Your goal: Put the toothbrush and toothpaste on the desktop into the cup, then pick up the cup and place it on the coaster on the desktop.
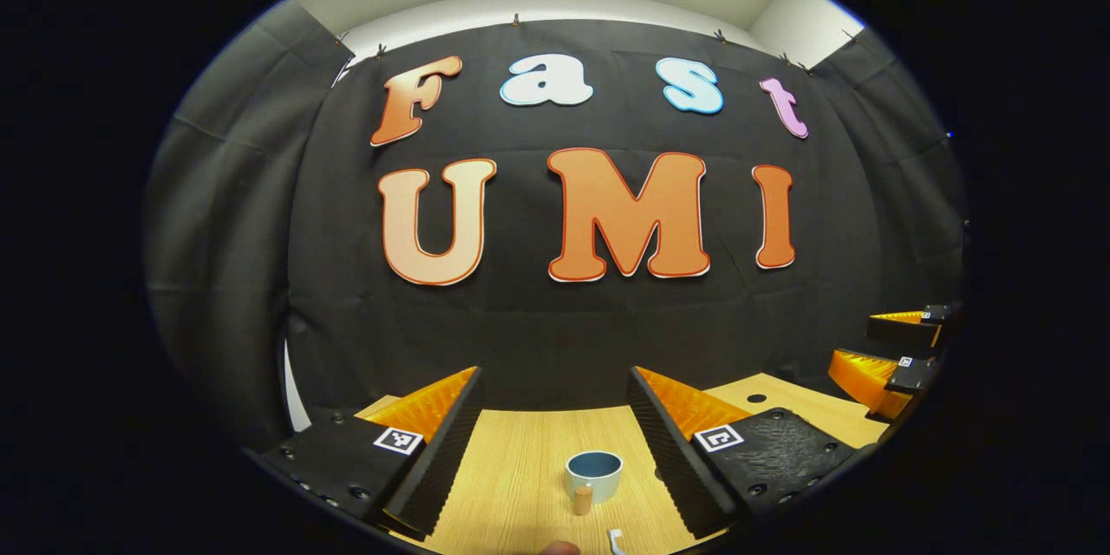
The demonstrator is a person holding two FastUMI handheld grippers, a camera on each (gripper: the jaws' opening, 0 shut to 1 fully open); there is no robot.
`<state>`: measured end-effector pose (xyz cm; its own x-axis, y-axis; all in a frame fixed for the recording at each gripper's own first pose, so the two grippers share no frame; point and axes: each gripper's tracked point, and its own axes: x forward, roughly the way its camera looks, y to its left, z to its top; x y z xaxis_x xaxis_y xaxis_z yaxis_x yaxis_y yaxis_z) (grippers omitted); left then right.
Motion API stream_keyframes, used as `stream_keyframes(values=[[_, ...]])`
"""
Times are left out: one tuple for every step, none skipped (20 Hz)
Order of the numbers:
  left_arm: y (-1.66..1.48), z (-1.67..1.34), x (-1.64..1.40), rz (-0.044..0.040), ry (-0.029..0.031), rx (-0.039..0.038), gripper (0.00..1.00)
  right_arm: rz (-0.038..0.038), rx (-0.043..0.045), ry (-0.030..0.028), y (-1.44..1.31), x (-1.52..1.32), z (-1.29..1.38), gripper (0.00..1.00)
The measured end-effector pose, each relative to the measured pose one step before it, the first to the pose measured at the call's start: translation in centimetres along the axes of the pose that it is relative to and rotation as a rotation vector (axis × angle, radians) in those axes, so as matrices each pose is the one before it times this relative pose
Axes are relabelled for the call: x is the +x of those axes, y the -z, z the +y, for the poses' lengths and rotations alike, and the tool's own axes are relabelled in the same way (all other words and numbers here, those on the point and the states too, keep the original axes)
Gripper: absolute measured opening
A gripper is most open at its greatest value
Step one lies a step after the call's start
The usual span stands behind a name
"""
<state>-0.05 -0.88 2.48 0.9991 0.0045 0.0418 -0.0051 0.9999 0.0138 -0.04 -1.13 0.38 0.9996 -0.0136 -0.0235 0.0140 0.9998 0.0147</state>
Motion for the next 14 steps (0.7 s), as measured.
stream_keyframes(values=[[-0.359,0.237,-0.054,-0.0018,-0.00503,0.00558,1.0,0.00174,0.00417,-0.00458,-0.146,-0.001,0.176,0.96],[-0.146,0.343,-0.098,-0.00375,-0.00798,0.01153,1.0,-0.0052,0.00249,-0.00794,-0.31,0.0,0.243,0.96],[-0.172,0.342,0.02,-0.00293,-0.00897,0.00415,1.0,-0.00459,-0.00149,-0.00448,-0.358,0.072,0.18,0.96],[0.105,0.02,-0.145,-0.00225,-0.00171,-0.003,0.98,-0.00497,-0.00315,-0.0036,-0.159,0.079,0.185,0.96],[-0.072,-0.047,-0.014,-0.00088,0.00339,-0.00626,1.0,-0.0015,-0.00362,-0.00272,0.008,-0.043,0.182,0.96],[0.107,0.083,0.009,0.0013,-0.00361,-0.00424,1.0,0.00113,-0.00063,-0.00167,0.049,0.008,0.156,0.96],[-0.02,0.109,0.032,0.00052,-0.00188,-0.00262,0.97,0.0046,0.00143,-0.00381,0.003,0.074,0.307,0.96],[0.157,-0.046,-0.124,0.0047,0.00429,0.00351,1.0,0.01239,0.00516,-0.00411,0.193,0.038,0.286,0.96],[0.072,-0.276,0.027,0.0102,0.00888,0.0097,1.0,0.01746,0.00727,-0.00483,0.36,0.028,0.171,0.96],[0.176,-0.421,-0.038,0.01264,0.01198,0.01353,1.0,0.02369,0.01038,0.00066,0.442,0.092,-0.036,0.96],[0.235,-0.201,0.079,0.01435,0.00821,0.00895,1.0,0.02741,0.01289,-0.00939,0.565,0.023,-0.024,0.96],[0.447,-0.189,0.179,0.01686,0.01141,0.00503,1.0,0.02179,0.01342,-0.00669,0.338,0.002,0.143,0.97],[0.517,-0.287,-0.066,0.02169,0.00937,-0.00065,0.98,0.02383,0.01237,-0.00826,0.354,0.005,0.131,0.97],[0.691,-0.285,0.191,0.02686,0.01262,-0.0052,0.97,0.02082,0.0072,-0.00777,0.303,0.078,-0.009,0.97]])
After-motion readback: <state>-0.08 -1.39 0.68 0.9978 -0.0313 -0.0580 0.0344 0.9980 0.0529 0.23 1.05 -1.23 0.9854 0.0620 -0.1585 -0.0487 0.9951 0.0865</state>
